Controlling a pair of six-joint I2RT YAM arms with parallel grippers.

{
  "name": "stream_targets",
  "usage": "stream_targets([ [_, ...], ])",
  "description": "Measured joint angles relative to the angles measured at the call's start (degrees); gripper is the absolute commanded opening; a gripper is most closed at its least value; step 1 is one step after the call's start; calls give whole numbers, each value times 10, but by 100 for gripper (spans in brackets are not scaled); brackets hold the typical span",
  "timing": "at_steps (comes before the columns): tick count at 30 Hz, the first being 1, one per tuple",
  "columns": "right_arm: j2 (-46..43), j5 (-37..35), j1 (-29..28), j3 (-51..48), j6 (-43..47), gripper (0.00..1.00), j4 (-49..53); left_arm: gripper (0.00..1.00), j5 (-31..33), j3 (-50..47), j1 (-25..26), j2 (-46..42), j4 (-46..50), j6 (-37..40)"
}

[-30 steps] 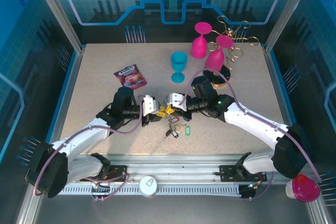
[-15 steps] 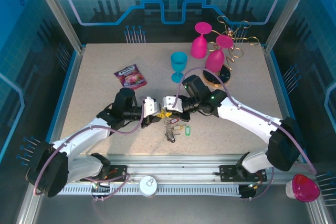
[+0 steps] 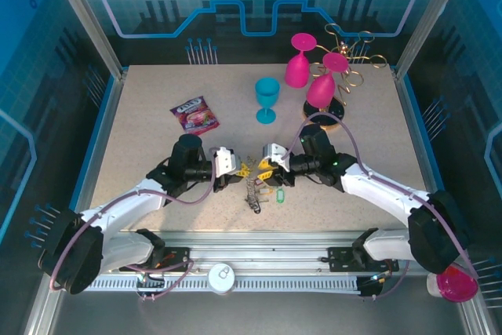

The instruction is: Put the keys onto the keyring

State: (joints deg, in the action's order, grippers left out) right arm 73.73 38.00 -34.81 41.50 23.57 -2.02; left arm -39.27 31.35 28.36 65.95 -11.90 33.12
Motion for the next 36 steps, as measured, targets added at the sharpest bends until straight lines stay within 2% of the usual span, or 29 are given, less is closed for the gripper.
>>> stream_targets([
  [7,15,22,0,-3,-31,24,-77,0,0,-6,1,2,-11,0],
  [17,33,42,0,-3,-41,18,-101,0,0,-14,2,8,-42,-2],
  [25,38,47,0,-2,-39,0,-100,0,0,-23,2,8,-57,-16],
  [28,41,48,0,2,-38,0,-95,0,0,-25,2,8,-63,-17],
  [29,41,49,0,4,-37,0,-91,9,0,-26,2,8,-64,-17],
  [31,41,49,-1,12,-30,0,-75,15,0,-26,2,8,-64,-19],
  [36,46,35,-9,63,18,0,25,14,5,-18,2,8,-43,-16],
])
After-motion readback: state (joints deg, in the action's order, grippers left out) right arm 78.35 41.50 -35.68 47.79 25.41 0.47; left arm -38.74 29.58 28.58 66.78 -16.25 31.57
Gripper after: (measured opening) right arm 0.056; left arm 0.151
